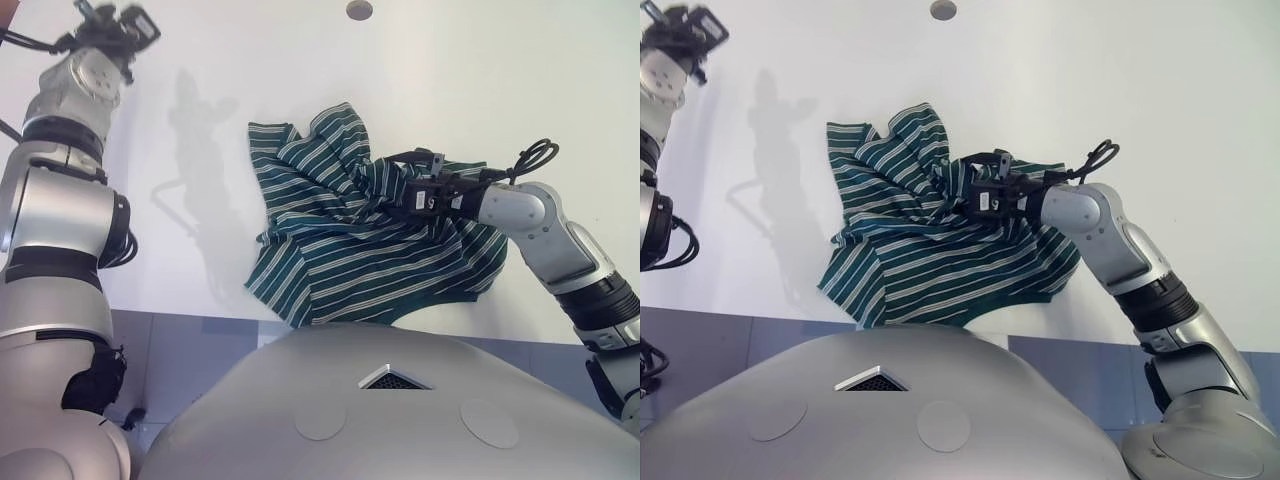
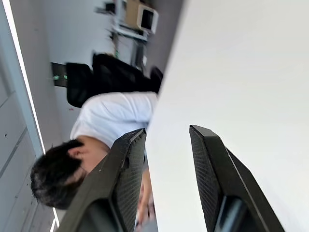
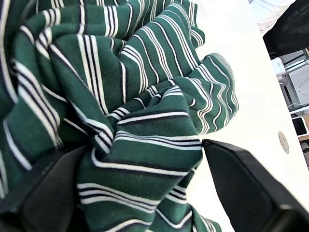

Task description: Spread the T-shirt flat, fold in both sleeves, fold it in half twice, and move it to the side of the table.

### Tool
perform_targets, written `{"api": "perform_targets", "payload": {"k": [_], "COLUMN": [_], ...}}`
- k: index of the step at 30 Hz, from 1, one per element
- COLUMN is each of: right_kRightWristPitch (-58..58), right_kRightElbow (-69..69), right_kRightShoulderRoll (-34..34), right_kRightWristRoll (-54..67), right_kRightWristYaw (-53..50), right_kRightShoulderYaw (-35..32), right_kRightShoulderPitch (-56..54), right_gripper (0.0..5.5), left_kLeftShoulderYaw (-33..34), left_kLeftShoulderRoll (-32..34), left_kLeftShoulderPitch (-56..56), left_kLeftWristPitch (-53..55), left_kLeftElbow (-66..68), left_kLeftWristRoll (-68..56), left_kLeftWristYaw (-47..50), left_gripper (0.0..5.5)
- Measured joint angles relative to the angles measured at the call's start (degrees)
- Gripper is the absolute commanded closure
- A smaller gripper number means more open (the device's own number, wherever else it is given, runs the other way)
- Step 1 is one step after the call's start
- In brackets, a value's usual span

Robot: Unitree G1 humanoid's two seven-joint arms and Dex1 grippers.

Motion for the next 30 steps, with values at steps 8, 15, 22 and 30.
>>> {"api": "perform_targets", "payload": {"k": [8,15,22,30], "right_kRightWristPitch": [7.59,10.99,-0.72,1.70], "right_kRightElbow": [-4.45,-1.34,28.37,55.02], "right_kRightShoulderRoll": [6.06,8.82,21.16,18.39], "right_kRightWristRoll": [21.89,27.00,-3.69,-20.57], "right_kRightWristYaw": [0.57,1.84,-3.84,-31.38], "right_kRightShoulderYaw": [-17.02,-21.12,4.57,2.22], "right_kRightShoulderPitch": [0.86,-12.92,-24.30,-35.48], "right_gripper": [1.32,1.32,1.32,1.32], "left_kLeftShoulderYaw": [26.18,28.17,26.17,26.77], "left_kLeftShoulderRoll": [-5.03,-3.32,-3.89,-4.80], "left_kLeftShoulderPitch": [3.94,29.84,34.50,34.25], "left_kLeftWristPitch": [-4.36,9.13,13.99,13.85], "left_kLeftElbow": [-17.45,-53.77,-61.24,-60.92], "left_kLeftWristRoll": [-32.34,-44.79,-44.52,-43.33], "left_kLeftWristYaw": [-38.10,-56.09,-57.76,-56.31], "left_gripper": [3.84,3.84,3.84,3.84]}}
